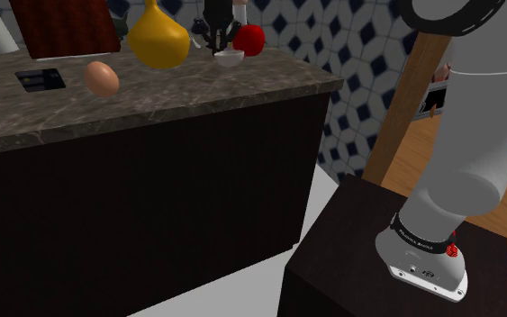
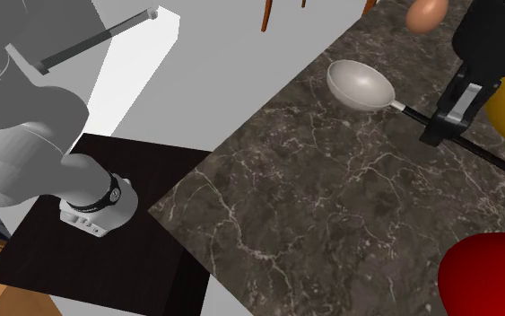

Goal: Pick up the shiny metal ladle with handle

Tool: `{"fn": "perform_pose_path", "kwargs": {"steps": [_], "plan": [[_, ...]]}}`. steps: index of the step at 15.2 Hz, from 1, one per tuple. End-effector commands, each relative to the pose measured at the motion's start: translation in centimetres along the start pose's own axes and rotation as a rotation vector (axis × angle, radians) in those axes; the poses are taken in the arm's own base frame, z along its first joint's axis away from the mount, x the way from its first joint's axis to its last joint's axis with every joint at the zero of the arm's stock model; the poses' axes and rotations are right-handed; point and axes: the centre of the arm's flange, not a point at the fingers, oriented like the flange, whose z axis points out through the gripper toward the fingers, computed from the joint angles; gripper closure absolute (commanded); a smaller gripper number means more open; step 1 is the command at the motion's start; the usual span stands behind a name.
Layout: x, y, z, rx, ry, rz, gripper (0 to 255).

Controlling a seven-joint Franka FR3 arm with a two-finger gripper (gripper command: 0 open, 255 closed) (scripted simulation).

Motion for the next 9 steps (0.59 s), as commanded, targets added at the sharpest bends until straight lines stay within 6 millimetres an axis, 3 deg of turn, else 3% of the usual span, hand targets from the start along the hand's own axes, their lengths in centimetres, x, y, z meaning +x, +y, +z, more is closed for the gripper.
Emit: {"fn": "perform_pose_path", "kwargs": {"steps": [1, 7, 9], "plan": [[0.2, -0.1, -1.1, 0.000, 0.000, 0.000, 255], [0.5, -0.4, -4.2, 0.000, 0.000, 0.000, 255], [0.5, -0.4, -4.3, 0.000, 0.000, 0.000, 255]]}}
